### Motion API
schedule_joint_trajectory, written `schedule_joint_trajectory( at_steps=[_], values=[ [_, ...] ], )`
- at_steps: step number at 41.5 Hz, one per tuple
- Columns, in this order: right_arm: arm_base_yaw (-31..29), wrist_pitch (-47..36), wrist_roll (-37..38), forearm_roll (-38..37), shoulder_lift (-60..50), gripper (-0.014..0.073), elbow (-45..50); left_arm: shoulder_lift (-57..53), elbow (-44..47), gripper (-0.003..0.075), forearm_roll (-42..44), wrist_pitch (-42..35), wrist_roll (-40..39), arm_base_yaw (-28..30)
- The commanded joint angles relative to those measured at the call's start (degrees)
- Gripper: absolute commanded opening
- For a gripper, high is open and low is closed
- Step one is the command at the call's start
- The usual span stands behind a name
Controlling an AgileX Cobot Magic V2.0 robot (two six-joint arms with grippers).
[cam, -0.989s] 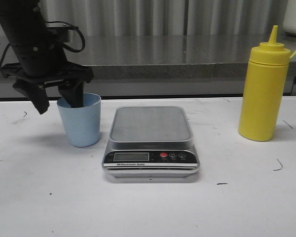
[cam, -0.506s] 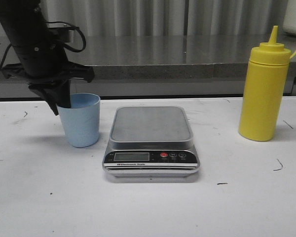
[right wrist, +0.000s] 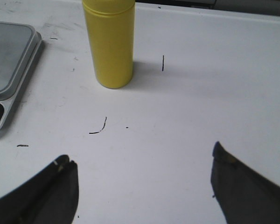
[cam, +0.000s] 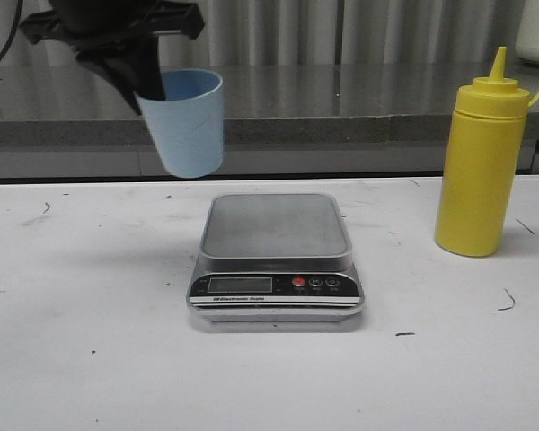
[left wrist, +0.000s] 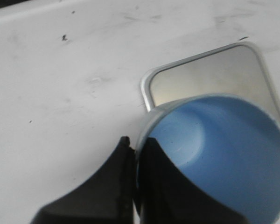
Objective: Pour seasoning into cup on scale with both arms
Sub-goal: 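Lift the blue cup with the left gripper and carry it over the scale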
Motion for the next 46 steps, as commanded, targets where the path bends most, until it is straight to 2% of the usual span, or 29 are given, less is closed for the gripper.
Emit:
schedule_joint_trajectory(
  at_steps=[1, 8, 16, 20, 26, 46],
  values=[
    [-0.2, -4.1, -0.6, 0.2, 0.5, 0.0600, -1.5, -2.1, -3.9, -0.0020, -0.5, -2.0, -0.1, -3.3],
    [-0.2, -4.1, -0.6, 0.2, 0.5, 0.0600, -1.5, 1.9, -9.1, -0.0020, -0.5, -1.2, -0.6, -6.9],
    [-0.2, -4.0, -0.6, 0.2, 0.5, 0.0600, -1.5, 7.6, -14.9, -0.0020, 0.6, 1.7, -1.8, -8.1],
    [-0.2, -4.0, -0.6, 0.2, 0.5, 0.0600, -1.5, 9.2, -15.9, -0.0020, 1.3, 2.4, -3.2, -8.0],
    [-0.2, -4.0, -0.6, 0.2, 0.5, 0.0600, -1.5, 10.5, -16.2, -0.0020, 6.8, 2.6, -6.4, -8.0],
    [-0.2, -4.0, -0.6, 0.2, 0.5, 0.0600, -1.5, 12.2, -16.2, -0.0020, 6.5, 1.5, -6.4, -7.3]
  ],
)
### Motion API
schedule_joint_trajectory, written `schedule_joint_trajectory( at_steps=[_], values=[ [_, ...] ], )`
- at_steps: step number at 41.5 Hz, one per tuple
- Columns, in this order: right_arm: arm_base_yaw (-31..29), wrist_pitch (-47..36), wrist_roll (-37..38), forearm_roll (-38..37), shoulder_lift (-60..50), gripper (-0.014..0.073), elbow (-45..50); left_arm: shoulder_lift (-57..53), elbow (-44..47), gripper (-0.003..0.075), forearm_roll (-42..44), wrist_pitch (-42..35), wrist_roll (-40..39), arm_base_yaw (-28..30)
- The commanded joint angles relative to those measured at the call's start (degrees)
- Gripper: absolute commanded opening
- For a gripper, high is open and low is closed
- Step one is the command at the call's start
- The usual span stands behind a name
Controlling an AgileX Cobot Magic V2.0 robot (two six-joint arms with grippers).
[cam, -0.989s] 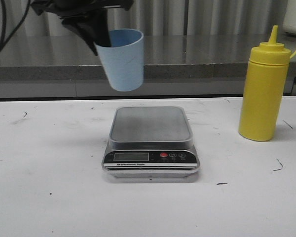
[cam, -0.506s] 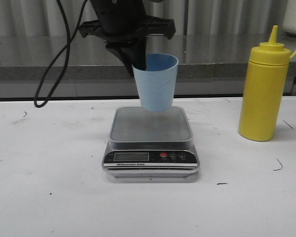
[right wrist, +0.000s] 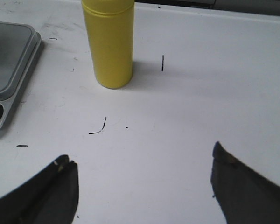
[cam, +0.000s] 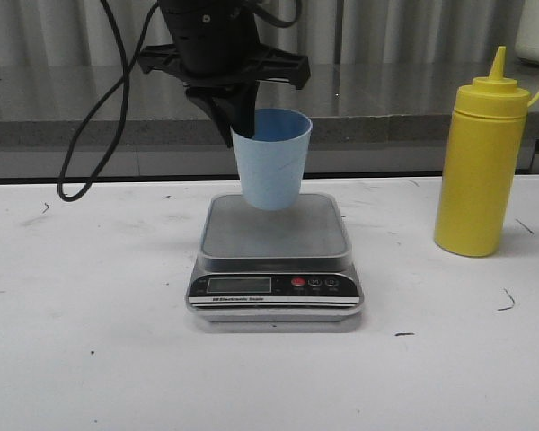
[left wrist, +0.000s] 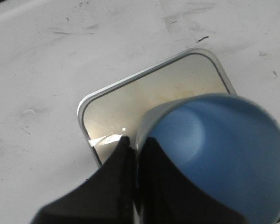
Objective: Pour seasoning into cup on scale with both arms
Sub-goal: 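Lift the blue cup with the left gripper and carry it over the scale, then lower the blue cup onto the scale, open the left gripper, withdraw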
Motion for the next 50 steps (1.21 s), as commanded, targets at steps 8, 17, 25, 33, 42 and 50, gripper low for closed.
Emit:
schedule_joint_trajectory(
  at_steps=[8, 17, 25, 33, 42, 50],
  values=[
    [-0.2, -4.0, -0.5, 0.2, 0.5, 0.0600, -1.5, -1.9, -2.0, -0.0020, -0.8, -2.0, -0.7, 0.9],
    [-0.2, -4.0, -0.5, 0.2, 0.5, 0.0600, -1.5, -1.4, -2.0, -0.0014, -1.6, -2.6, -0.7, 0.9],
    [-0.2, -4.0, -0.5, 0.2, 0.5, 0.0600, -1.5, -1.4, -2.6, 0.0183, -2.0, -2.9, -0.7, 0.9],
    [-0.2, -4.0, -0.5, 0.2, 0.5, 0.0600, -1.5, -1.7, -2.7, 0.0393, -2.0, -2.4, -0.7, 0.9],
    [-0.2, -4.0, -0.5, 0.2, 0.5, 0.0600, -1.5, -6.3, -2.7, 0.0388, -2.0, 1.2, 1.1, 0.9],
    [-0.2, -4.0, -0.5, 0.2, 0.5, 0.0600, -1.5, -15.9, 1.6, 0.0388, -1.4, 2.1, 1.9, 0.8]
  ],
)
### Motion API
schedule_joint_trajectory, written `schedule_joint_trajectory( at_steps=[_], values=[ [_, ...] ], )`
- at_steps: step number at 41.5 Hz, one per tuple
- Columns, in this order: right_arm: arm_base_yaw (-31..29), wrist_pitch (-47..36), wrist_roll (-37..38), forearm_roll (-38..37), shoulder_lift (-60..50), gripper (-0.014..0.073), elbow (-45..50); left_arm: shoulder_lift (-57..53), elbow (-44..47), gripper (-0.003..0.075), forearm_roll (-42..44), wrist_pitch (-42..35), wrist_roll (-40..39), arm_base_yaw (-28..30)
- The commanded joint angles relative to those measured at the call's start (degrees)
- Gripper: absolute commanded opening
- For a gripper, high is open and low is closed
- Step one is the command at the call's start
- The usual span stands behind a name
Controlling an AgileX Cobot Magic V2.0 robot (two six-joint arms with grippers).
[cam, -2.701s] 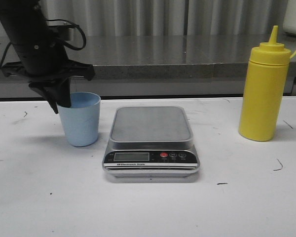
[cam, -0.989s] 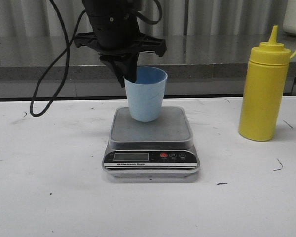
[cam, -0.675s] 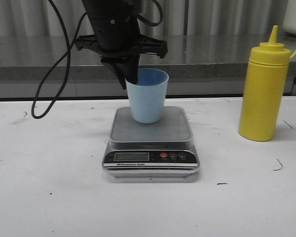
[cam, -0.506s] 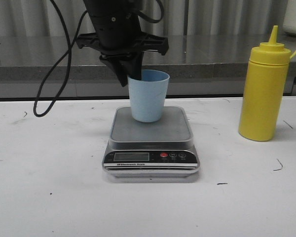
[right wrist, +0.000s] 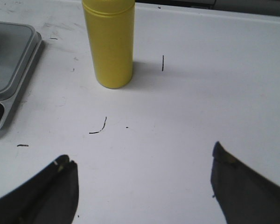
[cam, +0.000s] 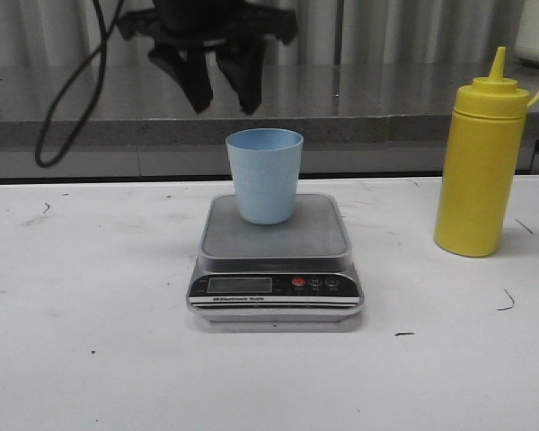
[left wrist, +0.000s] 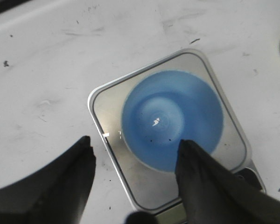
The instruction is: Pour seasoning into cup on scale with both arms
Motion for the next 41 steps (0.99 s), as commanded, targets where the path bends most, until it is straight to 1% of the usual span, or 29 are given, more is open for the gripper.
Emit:
schedule_joint_trajectory(
  at_steps=[1, 11, 16, 22, 31, 36, 41],
  values=[
    [-0.2, -3.8, -0.5, 0.2, 0.5, 0.0600, -1.4, -9.4, 2.0, 0.0388, 0.3, -2.3, 0.2, -0.1],
    [-0.2, -3.3, -0.5, 0.2, 0.5, 0.0600, -1.4, -25.5, 19.6, 0.0386, 1.0, -8.9, 4.6, -0.2],
    [-0.2, -3.3, -0.5, 0.2, 0.5, 0.0600, -1.4, -35.3, 28.6, 0.0386, 2.1, -11.9, 4.6, -0.2],
    [-0.2, -3.3, -0.5, 0.2, 0.5, 0.0600, -1.4, -45.8, 38.2, 0.0386, 3.8, -13.1, 4.6, -0.1],
    [-0.2, -3.6, -0.5, 0.2, 0.5, 0.0600, -1.4, -59.9, 47.8, 0.0386, 3.8, -13.3, 4.2, -0.1],
    [-0.2, -3.7, -0.5, 0.2, 0.5, 0.0600, -1.4, -66.4, 51.9, 0.0387, 3.5, -13.0, 0.2, -0.1],
    [-0.2, -3.7, -0.5, 0.2, 0.5, 0.0600, -1.4, -72.4, 55.6, 0.0387, 3.1, -13.2, -0.5, -0.1]
  ],
)
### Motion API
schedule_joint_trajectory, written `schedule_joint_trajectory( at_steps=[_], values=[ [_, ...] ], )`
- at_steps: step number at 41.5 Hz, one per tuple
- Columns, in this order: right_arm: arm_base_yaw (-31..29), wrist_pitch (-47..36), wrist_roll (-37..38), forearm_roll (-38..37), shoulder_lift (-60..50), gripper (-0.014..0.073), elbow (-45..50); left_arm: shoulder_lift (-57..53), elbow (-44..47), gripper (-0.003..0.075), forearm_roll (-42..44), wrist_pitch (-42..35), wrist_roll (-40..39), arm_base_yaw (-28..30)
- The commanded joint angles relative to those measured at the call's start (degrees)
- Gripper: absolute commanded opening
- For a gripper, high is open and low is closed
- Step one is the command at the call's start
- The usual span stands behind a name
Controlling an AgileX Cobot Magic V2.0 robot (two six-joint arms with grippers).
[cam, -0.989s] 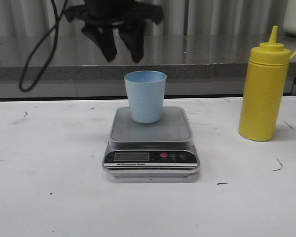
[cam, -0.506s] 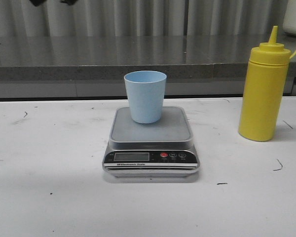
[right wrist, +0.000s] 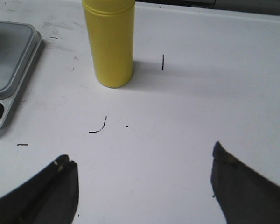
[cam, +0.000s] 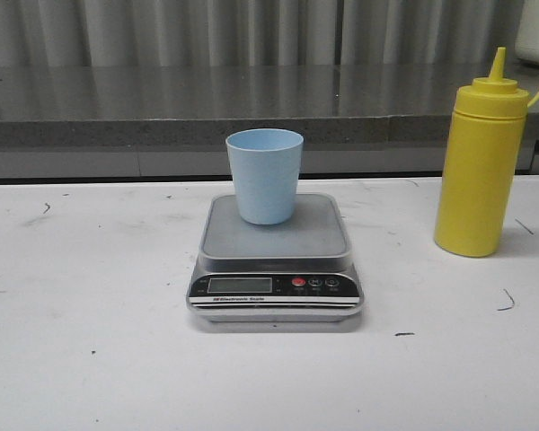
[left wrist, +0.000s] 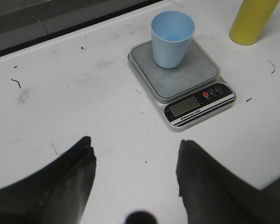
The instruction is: Pour seasoning into cup on scale with both arms
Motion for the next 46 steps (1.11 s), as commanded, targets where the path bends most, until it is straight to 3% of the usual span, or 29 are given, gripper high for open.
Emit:
schedule_joint_trajectory(
  at_steps=[1, 24, 38, 46],
  values=[
    [-0.2, -3.8, -0.5, 0.2, 0.5, 0.0600, -1.4, -5.0, 1.3, 0.0386, -0.3, -4.1, -1.4, -0.1],
    [1.5, -3.5, -3.1, 0.9, 2.2, 0.0603, -5.3, -9.8, 3.7, 0.0386, -0.3, -5.2, -1.4, -0.1],
    [7.1, -3.6, -4.6, 1.1, 13.9, 0.0647, -12.4, -9.8, 3.7, 0.0387, -0.3, -5.2, -1.4, -0.1],
    [8.0, -7.8, -4.6, 5.2, 22.9, 0.0646, -12.1, -9.8, 3.7, 0.0387, -0.3, -5.2, -1.4, -0.1]
  ],
)
